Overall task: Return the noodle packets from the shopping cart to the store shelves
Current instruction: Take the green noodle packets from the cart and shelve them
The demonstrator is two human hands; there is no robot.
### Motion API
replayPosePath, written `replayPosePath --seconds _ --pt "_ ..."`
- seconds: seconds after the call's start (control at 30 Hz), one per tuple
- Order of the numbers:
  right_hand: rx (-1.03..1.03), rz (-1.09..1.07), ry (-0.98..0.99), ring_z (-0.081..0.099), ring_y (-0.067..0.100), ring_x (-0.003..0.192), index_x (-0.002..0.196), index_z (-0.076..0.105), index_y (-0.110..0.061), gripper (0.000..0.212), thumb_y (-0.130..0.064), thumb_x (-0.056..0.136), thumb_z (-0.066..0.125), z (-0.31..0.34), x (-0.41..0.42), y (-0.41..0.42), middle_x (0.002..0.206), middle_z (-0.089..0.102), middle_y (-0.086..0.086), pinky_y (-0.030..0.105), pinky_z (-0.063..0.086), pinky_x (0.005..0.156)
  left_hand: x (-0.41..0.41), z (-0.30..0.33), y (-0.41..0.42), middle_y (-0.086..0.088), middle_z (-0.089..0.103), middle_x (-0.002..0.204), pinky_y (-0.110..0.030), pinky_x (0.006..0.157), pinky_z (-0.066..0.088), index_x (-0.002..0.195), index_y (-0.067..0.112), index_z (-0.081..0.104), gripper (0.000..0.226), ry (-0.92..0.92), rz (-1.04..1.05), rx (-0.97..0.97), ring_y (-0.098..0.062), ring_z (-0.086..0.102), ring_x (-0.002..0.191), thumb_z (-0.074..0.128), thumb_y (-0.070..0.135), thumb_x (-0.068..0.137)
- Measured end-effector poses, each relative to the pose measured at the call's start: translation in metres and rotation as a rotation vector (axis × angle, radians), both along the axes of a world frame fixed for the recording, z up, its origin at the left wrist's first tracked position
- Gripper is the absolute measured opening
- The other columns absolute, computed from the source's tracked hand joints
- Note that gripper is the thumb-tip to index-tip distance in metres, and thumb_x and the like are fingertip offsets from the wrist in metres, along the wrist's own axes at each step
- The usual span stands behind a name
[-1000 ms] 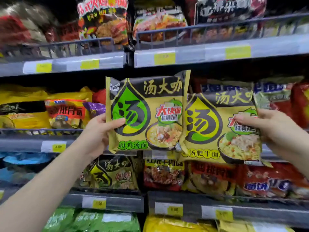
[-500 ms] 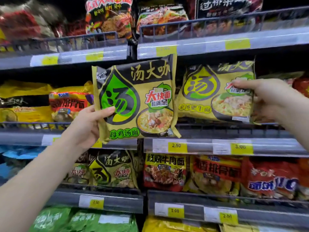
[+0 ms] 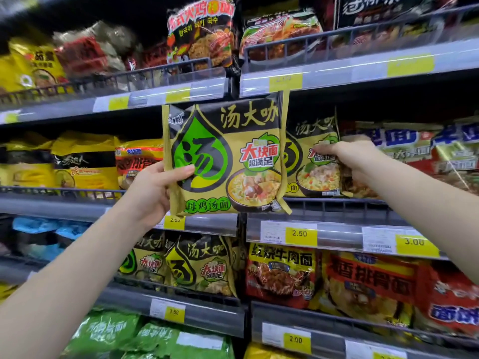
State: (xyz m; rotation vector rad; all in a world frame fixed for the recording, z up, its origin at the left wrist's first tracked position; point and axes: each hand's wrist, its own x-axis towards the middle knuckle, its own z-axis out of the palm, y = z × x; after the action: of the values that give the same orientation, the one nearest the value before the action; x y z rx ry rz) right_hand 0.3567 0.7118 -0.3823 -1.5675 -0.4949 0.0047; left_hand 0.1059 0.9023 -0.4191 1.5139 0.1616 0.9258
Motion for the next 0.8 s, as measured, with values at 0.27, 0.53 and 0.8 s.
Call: replayPosePath --seconds 0.27,0.53,0.8 --pt "-0.126 -0.055 -0.098 0.053 0.033 0.121 0.136 0.045 0.0 0.077 -0.019 0.071 0.082 -0.008 0.003 0.023 0.133 0.055 0.018 0.036 0.042 0.099 0.005 -0.004 0.011 0.002 0.069 0.063 -0.023 0.049 0.051 0.091 0.011 0.06 0.018 0.001 -0.02 0.038 -0.013 0.065 0.052 0.064 0.012 0.073" --pt "-0.513 -0.274 -0.406 0.056 0.037 0.112 0.118 0.057 0.004 0.055 -0.027 0.078 0.077 -0.009 0.003 0.031 0.121 0.059 0.022 0.04 0.046 0.091 0.013 -0.015 0.021 0.002 0.07 0.067 -0.028 0.054 0.052 0.092 0.012 0.062 0.025 -0.012 -0.047 0.042 -0.014 0.066 0.056 0.066 0.016 0.068" --pt "-0.869 -0.641 -0.867 0.059 0.039 0.104 0.136 0.029 0.008 0.071 -0.014 0.082 0.069 -0.012 -0.016 0.031 0.119 0.054 0.023 0.041 0.046 0.076 0.024 -0.021 0.023 -0.005 0.069 0.071 -0.04 0.065 0.05 0.091 0.01 0.063 0.031 -0.008 -0.057 0.001 -0.026 0.059 0.066 0.073 0.018 0.063"
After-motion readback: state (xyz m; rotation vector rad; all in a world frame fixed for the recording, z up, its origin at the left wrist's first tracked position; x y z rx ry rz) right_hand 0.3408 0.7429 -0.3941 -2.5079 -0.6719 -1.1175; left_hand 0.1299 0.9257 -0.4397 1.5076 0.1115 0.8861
